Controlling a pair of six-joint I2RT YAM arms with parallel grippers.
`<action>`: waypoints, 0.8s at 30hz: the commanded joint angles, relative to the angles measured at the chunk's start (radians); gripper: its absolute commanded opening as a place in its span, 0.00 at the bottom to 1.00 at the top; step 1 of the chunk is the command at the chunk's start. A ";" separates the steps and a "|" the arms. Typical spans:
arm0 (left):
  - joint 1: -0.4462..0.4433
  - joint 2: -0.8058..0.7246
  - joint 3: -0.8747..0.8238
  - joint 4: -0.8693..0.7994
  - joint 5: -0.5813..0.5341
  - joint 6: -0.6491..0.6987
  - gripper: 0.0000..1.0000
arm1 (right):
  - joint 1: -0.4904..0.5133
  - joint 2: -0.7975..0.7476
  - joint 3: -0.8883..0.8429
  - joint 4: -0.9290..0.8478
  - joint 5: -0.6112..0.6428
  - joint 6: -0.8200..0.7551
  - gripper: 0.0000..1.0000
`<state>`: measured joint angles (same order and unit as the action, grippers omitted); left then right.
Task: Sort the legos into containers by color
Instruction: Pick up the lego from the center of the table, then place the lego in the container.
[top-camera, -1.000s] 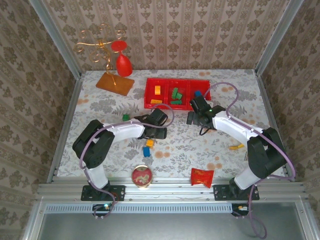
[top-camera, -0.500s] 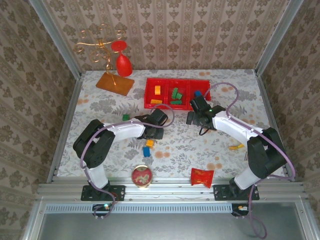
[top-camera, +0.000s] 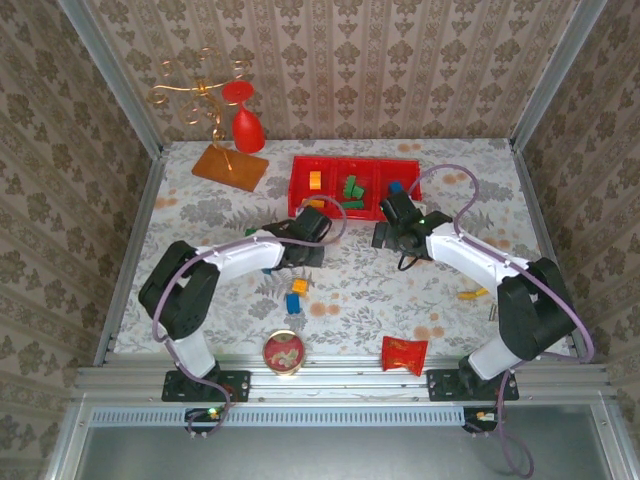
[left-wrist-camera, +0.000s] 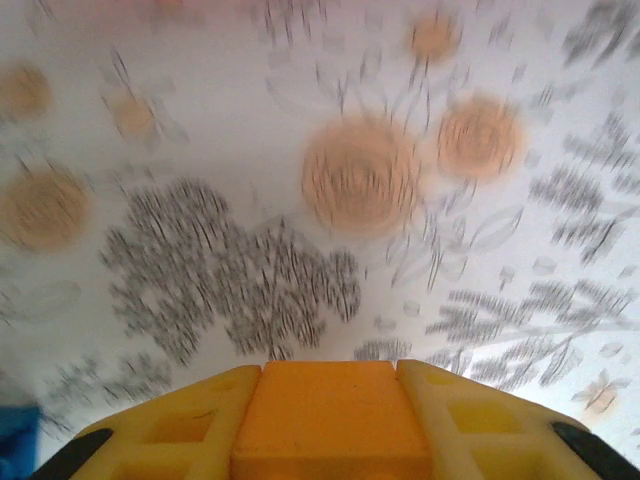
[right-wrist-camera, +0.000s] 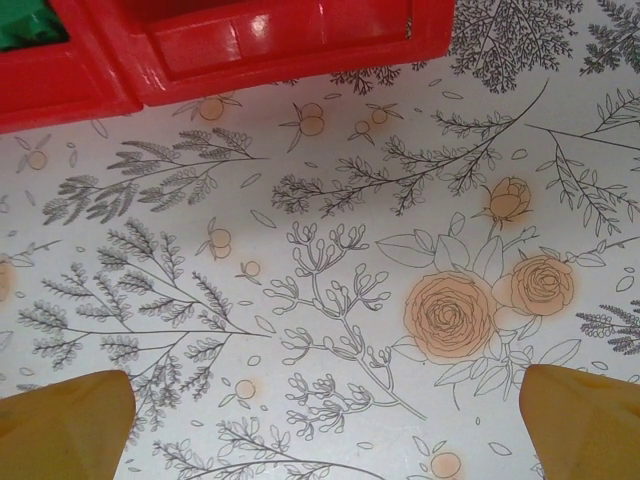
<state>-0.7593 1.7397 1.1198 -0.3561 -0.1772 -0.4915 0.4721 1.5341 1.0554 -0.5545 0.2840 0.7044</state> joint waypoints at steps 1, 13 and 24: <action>0.038 -0.032 0.067 0.017 -0.027 0.077 0.32 | 0.008 -0.042 -0.013 0.013 0.034 0.032 1.00; 0.146 0.135 0.338 0.068 -0.046 0.198 0.32 | 0.041 -0.055 -0.025 0.012 0.049 0.038 1.00; 0.182 0.300 0.510 0.019 -0.053 0.213 0.34 | 0.079 -0.044 -0.012 0.012 0.069 0.032 1.00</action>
<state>-0.5816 2.0254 1.5795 -0.3050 -0.2089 -0.3084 0.5392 1.4998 1.0431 -0.5449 0.3088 0.7151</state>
